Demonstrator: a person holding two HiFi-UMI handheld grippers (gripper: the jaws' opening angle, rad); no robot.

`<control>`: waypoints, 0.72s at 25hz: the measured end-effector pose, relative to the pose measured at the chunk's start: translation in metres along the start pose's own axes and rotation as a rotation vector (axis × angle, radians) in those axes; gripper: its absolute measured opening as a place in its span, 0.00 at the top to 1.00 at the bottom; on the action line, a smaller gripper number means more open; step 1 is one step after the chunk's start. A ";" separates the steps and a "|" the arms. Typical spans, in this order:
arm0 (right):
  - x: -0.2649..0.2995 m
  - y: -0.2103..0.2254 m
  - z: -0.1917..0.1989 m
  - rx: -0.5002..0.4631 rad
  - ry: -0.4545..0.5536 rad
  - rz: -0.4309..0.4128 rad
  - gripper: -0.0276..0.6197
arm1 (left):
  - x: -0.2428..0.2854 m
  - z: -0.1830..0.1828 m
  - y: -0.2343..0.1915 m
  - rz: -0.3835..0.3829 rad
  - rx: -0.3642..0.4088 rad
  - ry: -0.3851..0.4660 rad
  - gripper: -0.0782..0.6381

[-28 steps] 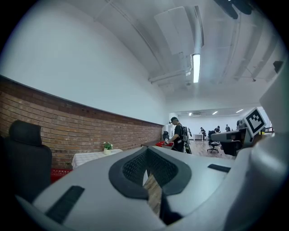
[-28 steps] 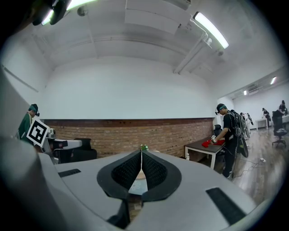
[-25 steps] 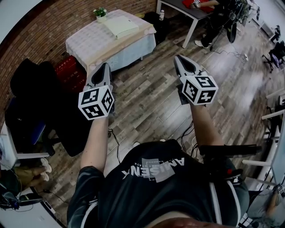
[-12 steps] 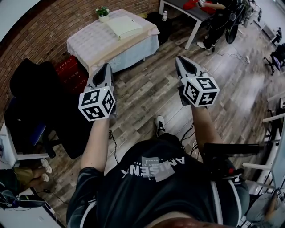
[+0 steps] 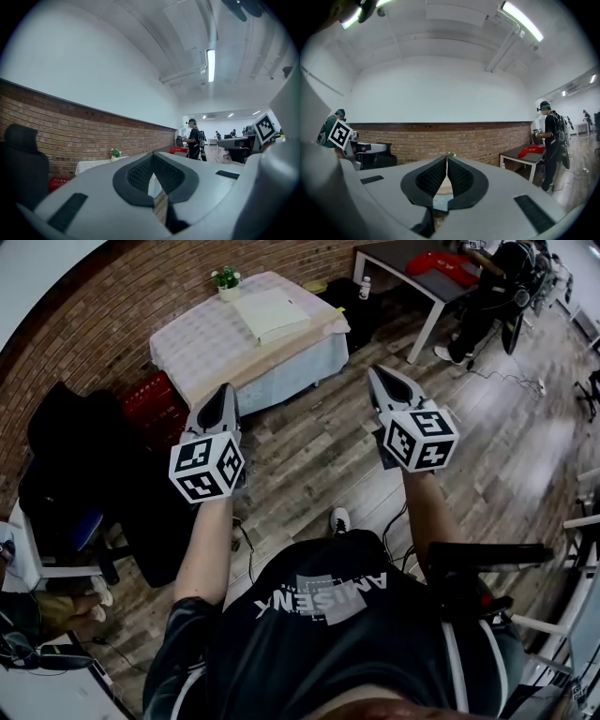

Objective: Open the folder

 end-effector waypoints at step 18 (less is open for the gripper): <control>0.105 0.151 -0.012 0.003 -0.006 -0.092 0.89 | 0.173 -0.011 0.047 -0.058 0.035 -0.061 0.88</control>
Point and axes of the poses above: the fingertips, and each gripper's own axes: x forward along the fingers, y to its right, z out of its underside, the point moved 2 cm from there along -x, backward along the fingers, and after that the axes turned 4 degrees about -y, right-handed, at the moved point
